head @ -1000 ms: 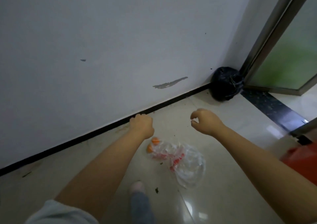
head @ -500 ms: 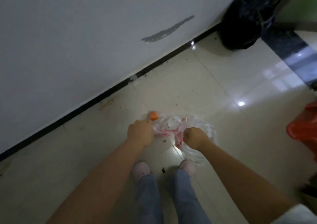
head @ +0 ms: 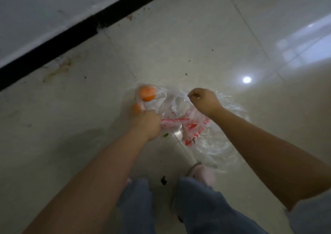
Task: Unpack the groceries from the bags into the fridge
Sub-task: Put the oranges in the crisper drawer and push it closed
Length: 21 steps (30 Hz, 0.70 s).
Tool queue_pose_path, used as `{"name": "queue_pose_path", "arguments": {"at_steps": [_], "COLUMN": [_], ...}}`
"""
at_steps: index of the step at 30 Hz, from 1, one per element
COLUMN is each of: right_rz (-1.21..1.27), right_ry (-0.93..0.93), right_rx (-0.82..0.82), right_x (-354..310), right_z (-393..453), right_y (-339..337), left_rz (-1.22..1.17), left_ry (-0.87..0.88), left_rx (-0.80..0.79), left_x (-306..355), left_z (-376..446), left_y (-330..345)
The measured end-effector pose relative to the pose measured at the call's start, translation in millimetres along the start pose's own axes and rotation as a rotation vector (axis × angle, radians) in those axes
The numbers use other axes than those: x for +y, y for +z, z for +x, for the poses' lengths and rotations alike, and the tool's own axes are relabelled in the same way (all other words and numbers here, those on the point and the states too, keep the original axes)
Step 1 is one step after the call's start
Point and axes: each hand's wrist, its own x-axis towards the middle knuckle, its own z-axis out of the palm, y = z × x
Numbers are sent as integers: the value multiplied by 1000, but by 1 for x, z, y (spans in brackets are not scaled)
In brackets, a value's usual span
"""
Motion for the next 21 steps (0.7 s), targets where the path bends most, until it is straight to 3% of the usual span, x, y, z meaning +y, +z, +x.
{"name": "queue_pose_path", "arguments": {"at_steps": [4, 7, 11, 14, 17, 21], "right_rz": [-252, -509, -584, -773, -843, -752], "right_ry": [-159, -259, -369, -419, -459, -466], "right_rx": [36, 42, -118, -217, -139, 12], "right_x": [15, 24, 26, 14, -1, -26], "right_z": [72, 111, 139, 138, 143, 158], "right_y": [34, 62, 91, 102, 107, 115], "left_rz": [96, 154, 255, 255, 176, 46], "left_ry": [189, 195, 20, -119, -259, -313], "left_rx": [-87, -15, 170, 291, 282, 154], "left_x": [-10, -18, -33, -55, -88, -119], "left_z": [73, 115, 136, 125, 111, 96], "left_y": [50, 73, 80, 77, 75, 87]}}
